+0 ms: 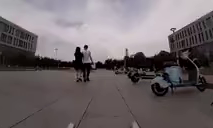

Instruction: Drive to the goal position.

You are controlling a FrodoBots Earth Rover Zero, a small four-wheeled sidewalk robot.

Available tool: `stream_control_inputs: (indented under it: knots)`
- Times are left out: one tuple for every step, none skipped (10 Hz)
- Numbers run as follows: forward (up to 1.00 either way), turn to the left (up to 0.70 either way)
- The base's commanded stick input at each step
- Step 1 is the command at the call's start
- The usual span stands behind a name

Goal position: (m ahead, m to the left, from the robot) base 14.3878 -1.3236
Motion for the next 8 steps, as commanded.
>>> stream_control_inputs:
  knots:
    - [0.7,0.0]
    - [0.7,0.0]
    - [0.7,0.0]
    - [0.7,0.0]
    - [0.7,0.0]
    - [0.7,0.0]
    - [0.7,0.0]
    - [0.7,0.0]
